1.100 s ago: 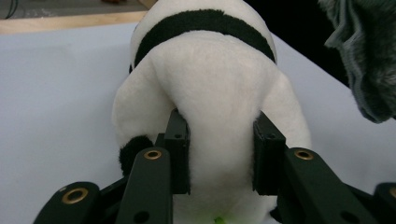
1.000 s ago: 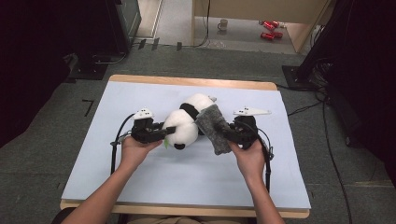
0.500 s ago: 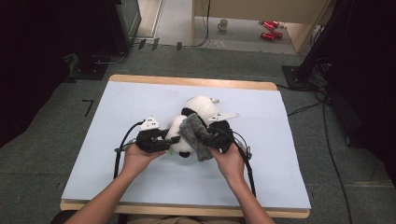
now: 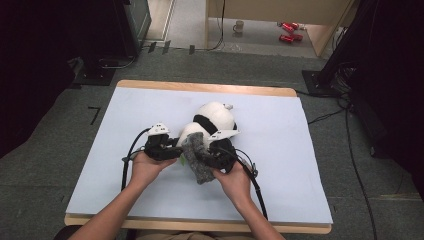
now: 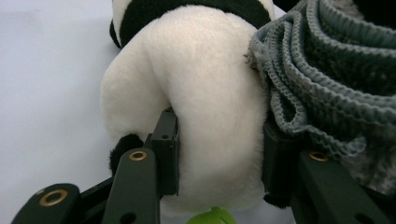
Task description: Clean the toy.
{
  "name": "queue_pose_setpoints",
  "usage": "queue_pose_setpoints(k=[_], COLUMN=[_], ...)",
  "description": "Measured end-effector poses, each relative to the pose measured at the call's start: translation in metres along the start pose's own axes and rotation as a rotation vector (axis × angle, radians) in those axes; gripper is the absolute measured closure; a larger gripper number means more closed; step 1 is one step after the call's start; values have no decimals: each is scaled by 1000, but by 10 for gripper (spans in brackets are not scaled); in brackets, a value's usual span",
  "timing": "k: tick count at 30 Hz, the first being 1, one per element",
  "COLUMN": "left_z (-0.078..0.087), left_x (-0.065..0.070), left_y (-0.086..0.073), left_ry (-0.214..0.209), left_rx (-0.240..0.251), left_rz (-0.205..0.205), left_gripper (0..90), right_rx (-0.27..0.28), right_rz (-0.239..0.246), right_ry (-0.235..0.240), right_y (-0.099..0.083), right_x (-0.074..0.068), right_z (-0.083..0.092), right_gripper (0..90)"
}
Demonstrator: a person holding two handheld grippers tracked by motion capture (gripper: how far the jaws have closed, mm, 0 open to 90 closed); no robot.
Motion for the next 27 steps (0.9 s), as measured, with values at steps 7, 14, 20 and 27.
queue_pose_setpoints(k=[7, 14, 20, 27], left_z=[-2, 0, 7, 21], left_x=[5, 1, -9, -29], left_y=[-1, 1, 6, 15], left_ry=[5, -5, -73, -115], left_rx=[-7, -19, -43, -9], left_rz=[10, -53, -73, -87], left_gripper=[569, 385, 332, 360], right_rx=[21, 10, -2, -11], right_rz=[31, 39, 37, 28], right_ry=[-47, -61, -64, -68], right_y=[0, -4, -4, -6], right_x=[5, 12, 14, 17], right_z=[4, 3, 5, 9], right_gripper=[795, 797, 797, 797])
Point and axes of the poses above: each handheld gripper's, and its own axes: z roughly backward along the jaws, y roughly out of its top, x roughly to its right, the point moved 2 cm from there along -z, roughly forward along the jaws, and after that the axes turned 8 degrees about x, right-handed, at the moved point
